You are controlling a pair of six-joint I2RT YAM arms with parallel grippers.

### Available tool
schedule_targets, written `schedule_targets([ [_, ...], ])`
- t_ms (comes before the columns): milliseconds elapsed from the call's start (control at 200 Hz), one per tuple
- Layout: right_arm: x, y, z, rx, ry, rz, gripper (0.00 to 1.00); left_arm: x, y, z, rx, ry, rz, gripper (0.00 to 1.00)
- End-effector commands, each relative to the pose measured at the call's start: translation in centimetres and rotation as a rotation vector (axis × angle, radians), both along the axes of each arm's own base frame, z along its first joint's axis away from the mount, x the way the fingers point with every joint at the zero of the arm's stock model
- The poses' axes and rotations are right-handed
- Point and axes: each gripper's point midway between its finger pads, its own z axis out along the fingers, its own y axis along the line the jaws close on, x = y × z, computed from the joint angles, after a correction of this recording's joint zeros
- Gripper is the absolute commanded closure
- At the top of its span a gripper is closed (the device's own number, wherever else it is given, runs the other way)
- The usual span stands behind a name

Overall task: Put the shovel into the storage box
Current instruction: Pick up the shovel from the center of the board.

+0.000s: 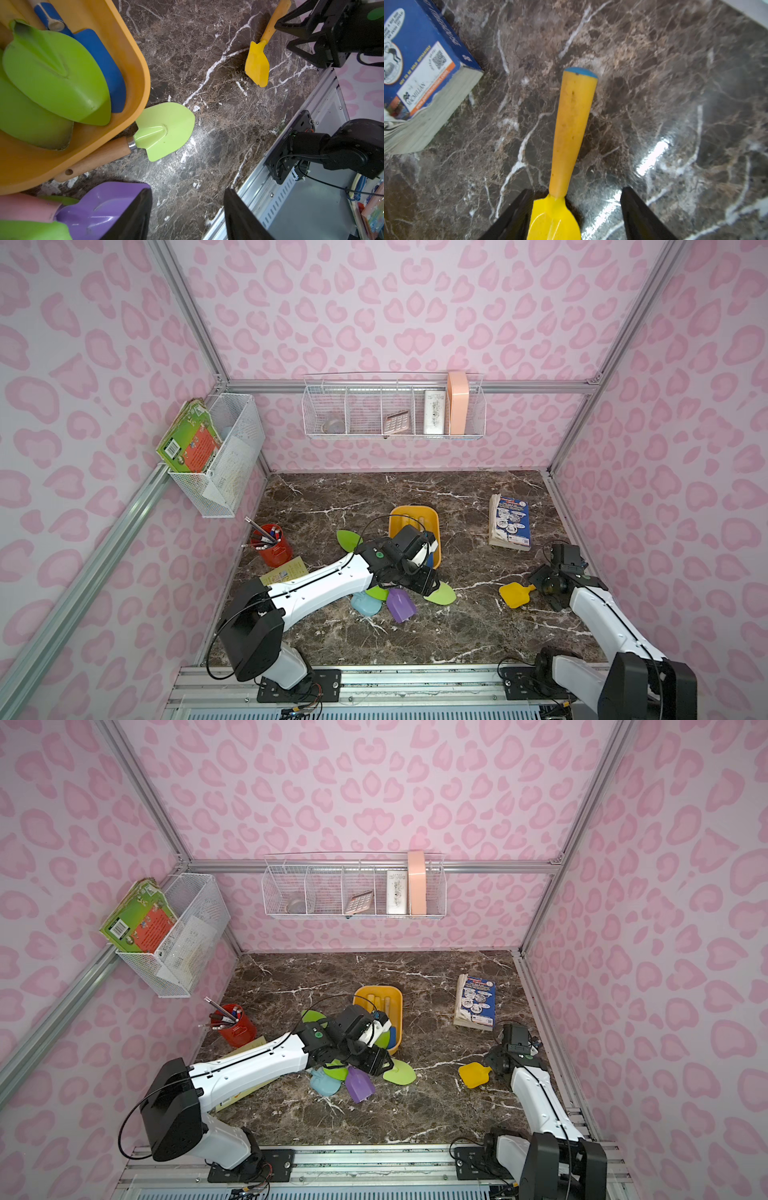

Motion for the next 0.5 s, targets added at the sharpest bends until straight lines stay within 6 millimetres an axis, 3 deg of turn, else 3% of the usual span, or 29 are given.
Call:
schedule_targets([
  [0,0.8,0.5,-0.2,0.027,-0.014,0.024,0.32,0.4,-0.1,-0.1,0.009,-0.003,0.013,0.40],
  [495,1.1,0.7,-1.3,0.061,0.087,0.013,0.38,0.4,0.4,-1.6,0.029,0.009,0.038,0.40],
])
